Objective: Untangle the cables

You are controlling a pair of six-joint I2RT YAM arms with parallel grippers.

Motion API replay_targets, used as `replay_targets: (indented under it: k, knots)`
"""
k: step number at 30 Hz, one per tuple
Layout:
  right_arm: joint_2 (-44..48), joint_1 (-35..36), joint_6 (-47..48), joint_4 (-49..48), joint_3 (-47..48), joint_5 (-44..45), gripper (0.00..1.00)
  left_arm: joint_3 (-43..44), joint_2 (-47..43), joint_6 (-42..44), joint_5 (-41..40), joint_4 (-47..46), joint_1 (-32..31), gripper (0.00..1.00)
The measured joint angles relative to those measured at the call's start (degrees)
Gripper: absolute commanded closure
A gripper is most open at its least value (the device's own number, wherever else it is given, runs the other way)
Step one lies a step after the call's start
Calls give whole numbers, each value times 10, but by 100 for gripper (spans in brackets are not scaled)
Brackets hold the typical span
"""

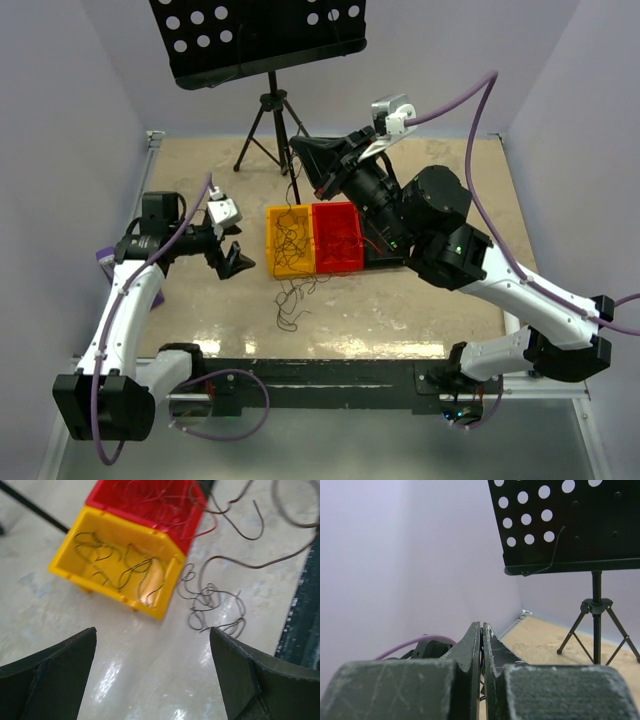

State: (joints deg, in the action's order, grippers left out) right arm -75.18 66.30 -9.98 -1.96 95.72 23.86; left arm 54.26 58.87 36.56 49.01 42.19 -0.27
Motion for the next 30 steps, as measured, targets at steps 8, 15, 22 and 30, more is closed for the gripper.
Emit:
replay_targets:
  k: [8,15,22,30]
  knots:
    - [-3,0,-2,12,0,-5,100,-48,46,-25,132,-49,-17,0]
    - [-3,0,-7,14,1,-13,100,-92,42,-137,126,-214,-119,0]
    - [-2,0,-12,19,15,-24,100,-107,59,-209,77,-340,-136,34]
    - [2,0,-12,23,30,-24,100,-129,67,-214,65,-364,-136,53]
